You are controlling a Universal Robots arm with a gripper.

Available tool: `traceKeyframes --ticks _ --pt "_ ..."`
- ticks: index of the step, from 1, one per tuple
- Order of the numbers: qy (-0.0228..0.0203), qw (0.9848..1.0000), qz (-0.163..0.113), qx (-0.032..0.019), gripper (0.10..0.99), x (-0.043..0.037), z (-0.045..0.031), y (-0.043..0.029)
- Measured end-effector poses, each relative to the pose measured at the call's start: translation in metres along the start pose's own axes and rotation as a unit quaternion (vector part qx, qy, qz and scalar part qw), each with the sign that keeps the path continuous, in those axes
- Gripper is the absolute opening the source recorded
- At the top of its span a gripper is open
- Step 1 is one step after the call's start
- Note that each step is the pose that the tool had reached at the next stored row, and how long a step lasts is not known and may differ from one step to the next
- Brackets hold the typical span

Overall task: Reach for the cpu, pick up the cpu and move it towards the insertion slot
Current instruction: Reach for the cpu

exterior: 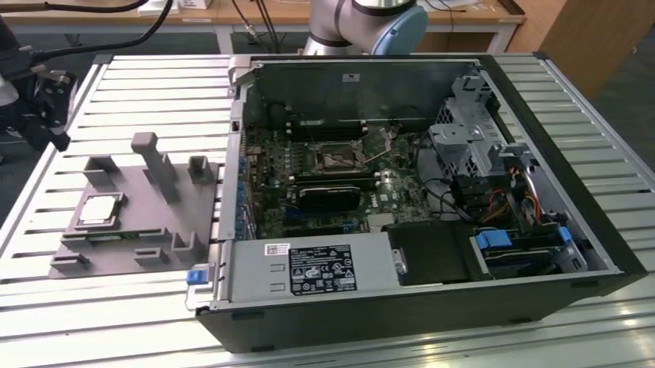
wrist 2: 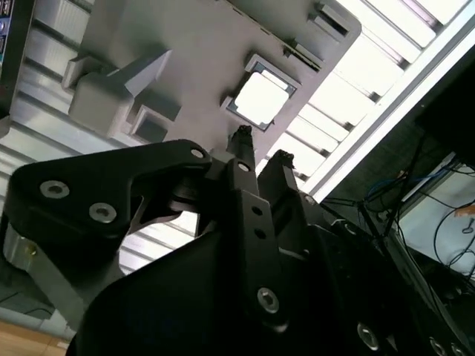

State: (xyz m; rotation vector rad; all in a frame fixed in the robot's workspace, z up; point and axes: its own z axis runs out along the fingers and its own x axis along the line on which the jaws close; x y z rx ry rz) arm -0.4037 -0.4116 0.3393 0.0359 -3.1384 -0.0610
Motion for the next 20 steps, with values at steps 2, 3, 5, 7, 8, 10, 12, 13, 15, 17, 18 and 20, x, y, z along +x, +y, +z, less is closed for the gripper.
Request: traceKeyframes --ticks 2,3,5,7,8,10,12,13,15,17,18,20 --pt "0.0001 1.0000 0.002 0.0001 0.349 0.0011 0.0036 -0.0001" --pt "0.0000 1.0000 0.002 0.0001 0.408 0.0015 0.0053 -0.0002" --pt "0.0000 1.0000 0.003 0.0001 0.467 0.0027 0.0090 -0.0003" --pt "0.0000 1.0000 0.003 0.0001 0.580 0.0035 0.0126 -0.0005" --pt "0.0000 1.0000 0.003 0.0001 0.580 0.0038 0.0144 -0.0005" --pt "0.0000 1.0000 0.004 0.0001 0.639 0.0043 0.0182 -0.0006" --pt "0.0000 1.0000 0.006 0.0001 0.706 0.0046 0.0217 -0.0008" --pt "-0.0001 1.0000 0.008 0.0001 0.706 0.0048 0.0236 -0.0008" --pt "-0.0001 0.9999 0.012 0.0001 0.706 0.0051 0.0271 -0.0010" --pt "-0.0002 0.9998 0.017 0.0002 0.706 0.0055 0.0309 -0.0010" --pt "-0.0002 0.9998 0.019 0.0003 0.706 0.0062 0.0326 -0.0009" --pt "-0.0003 0.9998 0.020 0.0003 0.706 0.0080 0.0363 -0.0010"
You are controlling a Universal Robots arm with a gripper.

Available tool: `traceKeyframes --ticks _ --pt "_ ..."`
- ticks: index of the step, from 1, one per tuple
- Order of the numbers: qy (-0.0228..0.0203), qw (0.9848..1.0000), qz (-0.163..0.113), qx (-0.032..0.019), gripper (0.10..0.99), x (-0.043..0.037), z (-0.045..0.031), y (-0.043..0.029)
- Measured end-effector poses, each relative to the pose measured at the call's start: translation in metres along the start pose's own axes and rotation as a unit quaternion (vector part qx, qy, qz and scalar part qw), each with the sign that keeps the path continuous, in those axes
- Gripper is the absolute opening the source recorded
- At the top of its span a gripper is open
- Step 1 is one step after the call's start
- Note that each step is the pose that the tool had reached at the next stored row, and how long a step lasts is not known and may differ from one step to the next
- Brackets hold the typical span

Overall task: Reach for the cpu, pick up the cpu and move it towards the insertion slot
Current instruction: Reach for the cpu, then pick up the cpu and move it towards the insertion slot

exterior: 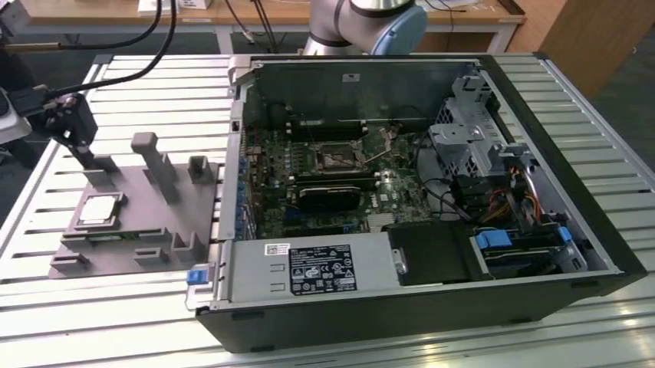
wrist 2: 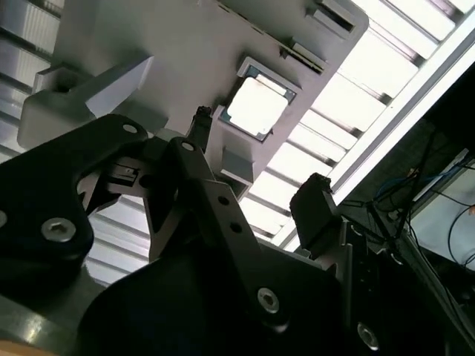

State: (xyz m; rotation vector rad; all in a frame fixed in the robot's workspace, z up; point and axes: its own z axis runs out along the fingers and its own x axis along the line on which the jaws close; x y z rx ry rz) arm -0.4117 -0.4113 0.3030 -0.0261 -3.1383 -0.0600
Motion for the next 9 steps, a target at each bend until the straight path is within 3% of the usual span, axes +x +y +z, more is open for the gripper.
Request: traceKeyframes --ticks 4,5,9 --pt "0.0004 1.0000 0.002 0.0000 0.769 0.0025 0.0073 0.0002" --pt "0.0006 1.0000 0.003 0.0000 0.835 0.0029 0.0092 0.0004" --pt "0.0009 1.0000 0.007 0.0000 0.835 0.0047 0.0163 0.0008"
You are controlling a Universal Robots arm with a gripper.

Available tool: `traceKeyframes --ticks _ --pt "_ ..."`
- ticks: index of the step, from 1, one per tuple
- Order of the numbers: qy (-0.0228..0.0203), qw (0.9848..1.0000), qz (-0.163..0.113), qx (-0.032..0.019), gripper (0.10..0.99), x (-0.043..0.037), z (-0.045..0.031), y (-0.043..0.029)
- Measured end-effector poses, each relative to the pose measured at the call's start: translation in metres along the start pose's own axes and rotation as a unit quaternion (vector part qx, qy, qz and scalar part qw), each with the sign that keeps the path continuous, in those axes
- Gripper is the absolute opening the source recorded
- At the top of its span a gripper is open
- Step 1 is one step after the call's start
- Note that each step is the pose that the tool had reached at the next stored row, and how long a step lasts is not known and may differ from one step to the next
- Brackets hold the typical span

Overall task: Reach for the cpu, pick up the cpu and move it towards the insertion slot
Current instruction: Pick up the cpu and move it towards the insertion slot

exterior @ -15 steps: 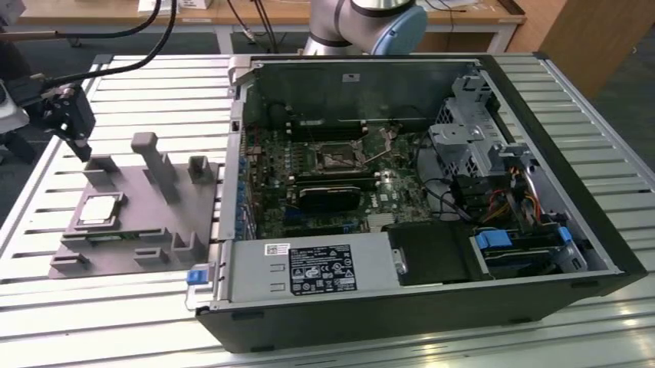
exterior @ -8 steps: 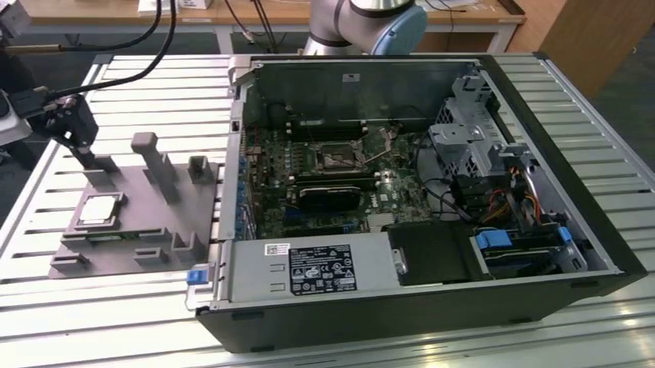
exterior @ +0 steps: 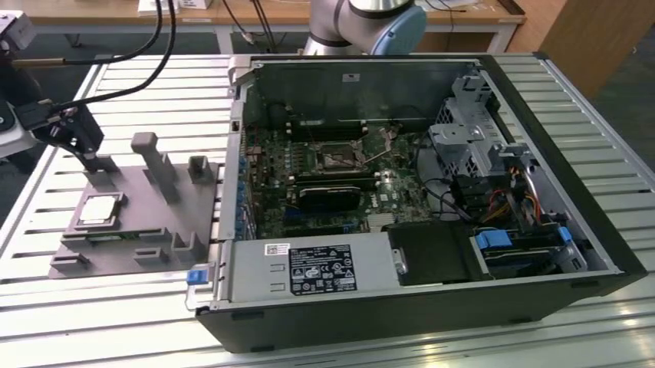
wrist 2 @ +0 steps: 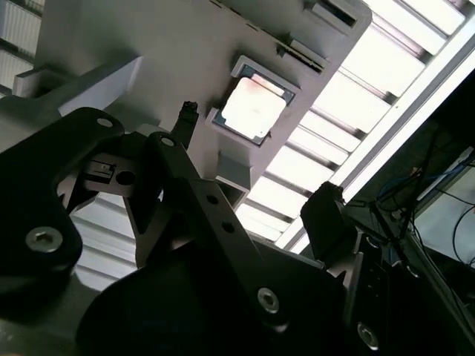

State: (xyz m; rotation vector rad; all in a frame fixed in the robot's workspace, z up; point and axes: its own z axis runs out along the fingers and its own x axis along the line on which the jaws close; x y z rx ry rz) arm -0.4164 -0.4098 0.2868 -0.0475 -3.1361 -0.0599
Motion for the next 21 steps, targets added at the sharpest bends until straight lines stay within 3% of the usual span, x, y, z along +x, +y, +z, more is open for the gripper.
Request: traceKeyframes --ticks 21 --pt "0.0013 1.0000 0.001 -0.0001 0.835 0.0009 0.0382 -0.0017"
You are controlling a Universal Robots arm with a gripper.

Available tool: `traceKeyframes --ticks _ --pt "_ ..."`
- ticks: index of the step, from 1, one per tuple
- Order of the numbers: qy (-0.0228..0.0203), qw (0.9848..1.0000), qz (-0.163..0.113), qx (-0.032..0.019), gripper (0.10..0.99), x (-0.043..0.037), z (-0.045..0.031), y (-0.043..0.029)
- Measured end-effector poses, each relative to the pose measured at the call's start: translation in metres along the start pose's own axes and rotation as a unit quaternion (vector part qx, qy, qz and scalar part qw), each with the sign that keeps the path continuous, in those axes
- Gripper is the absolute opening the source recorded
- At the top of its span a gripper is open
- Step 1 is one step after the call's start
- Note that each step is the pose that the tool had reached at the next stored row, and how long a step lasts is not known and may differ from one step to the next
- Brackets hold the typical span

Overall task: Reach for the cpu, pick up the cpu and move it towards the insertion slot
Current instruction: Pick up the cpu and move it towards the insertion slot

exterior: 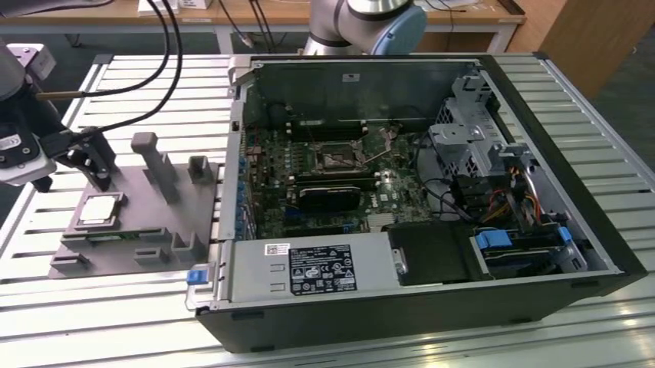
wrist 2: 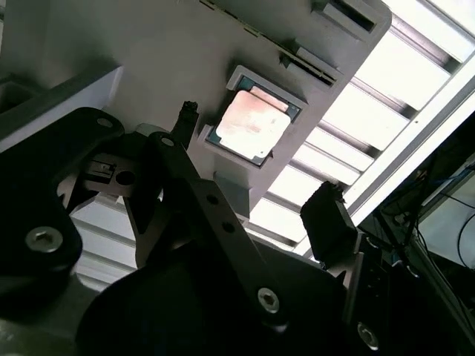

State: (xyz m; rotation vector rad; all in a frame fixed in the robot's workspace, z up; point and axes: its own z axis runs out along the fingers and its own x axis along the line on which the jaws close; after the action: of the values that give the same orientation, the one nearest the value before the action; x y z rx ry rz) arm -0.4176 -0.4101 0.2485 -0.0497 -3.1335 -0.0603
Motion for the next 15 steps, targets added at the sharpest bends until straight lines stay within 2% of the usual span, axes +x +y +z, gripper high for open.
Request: traceKeyframes --ticks 7,15 --pt "0.0000 1.0000 0.000 0.0000 0.835 0.0016 0.0081 0.0016" --pt "0.0005 0.9999 -0.014 0.0001 0.835 0.0015 0.0222 0.0012"
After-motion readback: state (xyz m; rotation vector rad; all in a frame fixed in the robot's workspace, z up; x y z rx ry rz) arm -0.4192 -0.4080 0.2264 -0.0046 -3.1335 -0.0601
